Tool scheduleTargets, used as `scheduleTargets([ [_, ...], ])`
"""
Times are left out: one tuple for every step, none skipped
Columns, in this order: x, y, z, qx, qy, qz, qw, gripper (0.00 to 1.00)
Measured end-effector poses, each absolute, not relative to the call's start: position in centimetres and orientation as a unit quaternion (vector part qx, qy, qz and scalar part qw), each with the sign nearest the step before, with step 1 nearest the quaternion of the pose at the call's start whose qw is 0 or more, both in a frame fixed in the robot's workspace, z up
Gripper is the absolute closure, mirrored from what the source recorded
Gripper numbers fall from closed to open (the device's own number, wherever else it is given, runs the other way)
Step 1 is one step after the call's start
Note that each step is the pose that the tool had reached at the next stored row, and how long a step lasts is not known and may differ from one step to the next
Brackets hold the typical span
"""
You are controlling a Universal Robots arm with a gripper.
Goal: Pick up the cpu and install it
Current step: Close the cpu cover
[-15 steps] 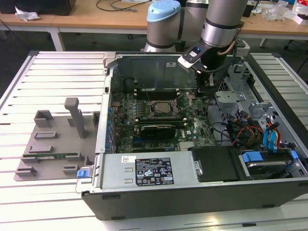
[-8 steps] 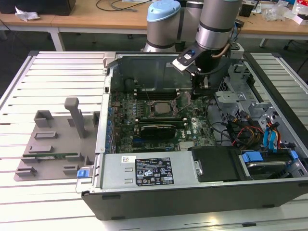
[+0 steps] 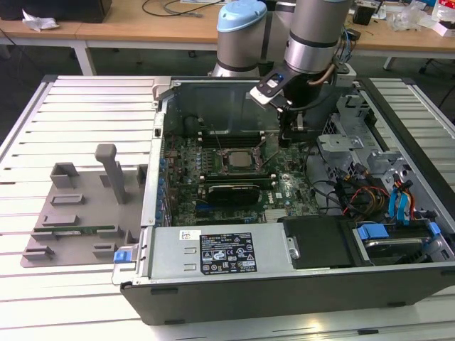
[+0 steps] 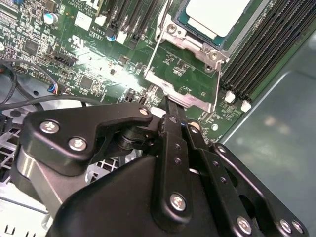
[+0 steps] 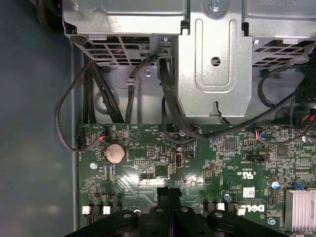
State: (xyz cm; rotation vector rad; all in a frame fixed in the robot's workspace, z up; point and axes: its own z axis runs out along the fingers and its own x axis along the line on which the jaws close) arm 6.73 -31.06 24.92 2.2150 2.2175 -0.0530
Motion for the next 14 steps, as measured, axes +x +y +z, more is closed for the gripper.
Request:
scheduleTargets([
  [6.7,-31.1,24.9,0.707,0.707,-0.017,0.003,0.89],
  [6.6,-31.1,24.9,0.707,0.707,-0.017,0.004,0.89],
  [6.5,-31.1,24.9,0.707,0.707,-0.017,0.004,0.89],
  [6.5,-31.1,24.9,0.707,0.707,-0.017,0.004,0.89],
  [6.4,-31.1,24.9,0.707,0.707,-0.017,0.004,0.89],
  [6.3,-31.1,24.9,0.707,0.707,-0.017,0.004,0.89],
  [6.2,-31.1,24.9,0.707,0.707,-0.017,0.004,0.89],
  [6.2,-31.1,24.9,0.707,0.707,-0.017,0.004,0.89],
  [6.1,-31.1,24.9,0.707,0.707,-0.017,0.004,0.89],
  [6.0,-31.1,24.9,0.707,0.707,-0.017,0.004,0.89],
  [5.9,-31.1,24.9,0.707,0.707,-0.017,0.004,0.89],
  [5.8,-31.1,24.9,0.707,0.707,-0.017,0.004,0.89],
  [5.6,-31.1,24.9,0.707,0.707,-0.017,0.004,0.89],
  [5.4,-31.1,24.9,0.707,0.707,-0.017,0.004,0.89],
])
